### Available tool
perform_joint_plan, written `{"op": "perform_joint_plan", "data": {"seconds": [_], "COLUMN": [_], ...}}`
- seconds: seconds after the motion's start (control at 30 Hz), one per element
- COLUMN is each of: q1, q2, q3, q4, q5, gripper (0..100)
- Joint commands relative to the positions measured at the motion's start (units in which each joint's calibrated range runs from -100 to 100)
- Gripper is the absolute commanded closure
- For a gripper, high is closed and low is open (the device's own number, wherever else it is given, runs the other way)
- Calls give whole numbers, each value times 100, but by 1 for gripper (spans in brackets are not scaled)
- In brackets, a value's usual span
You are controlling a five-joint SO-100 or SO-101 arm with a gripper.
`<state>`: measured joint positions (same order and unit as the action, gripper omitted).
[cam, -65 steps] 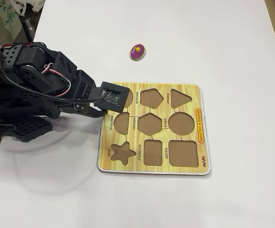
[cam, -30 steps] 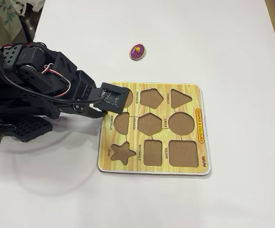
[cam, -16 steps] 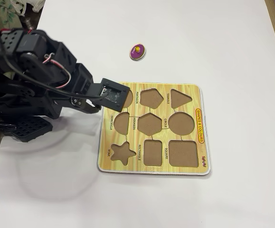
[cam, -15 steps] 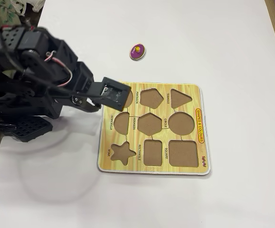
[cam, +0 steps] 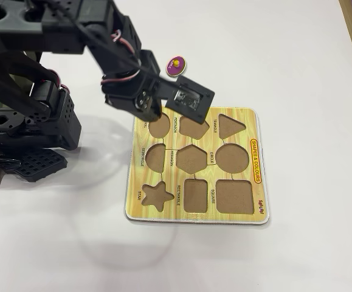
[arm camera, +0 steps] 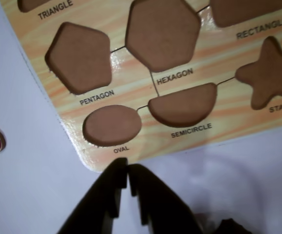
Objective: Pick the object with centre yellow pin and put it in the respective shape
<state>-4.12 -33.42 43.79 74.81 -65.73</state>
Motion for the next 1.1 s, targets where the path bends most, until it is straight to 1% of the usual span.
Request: {"op": "perform_joint_plan", "data": {"seconds": [0.0, 0.1, 0.23, 0.33, 0.53, 0.67, 1.07], "q1": [-506, -936, -1620, -2059, -2811, -3368, -4198], "q2": [103, 237, 488, 798, 1626, 2162, 3242], "q3": [-315, -324, -351, -665, -1583, -2050, -2932], "q4": [-74, -82, -91, -91, -91, -91, -91], "q5": [-257, -393, -713, -843, -859, -1162, -1398], "gripper": [99, 99, 99, 99, 99, 99, 99]}}
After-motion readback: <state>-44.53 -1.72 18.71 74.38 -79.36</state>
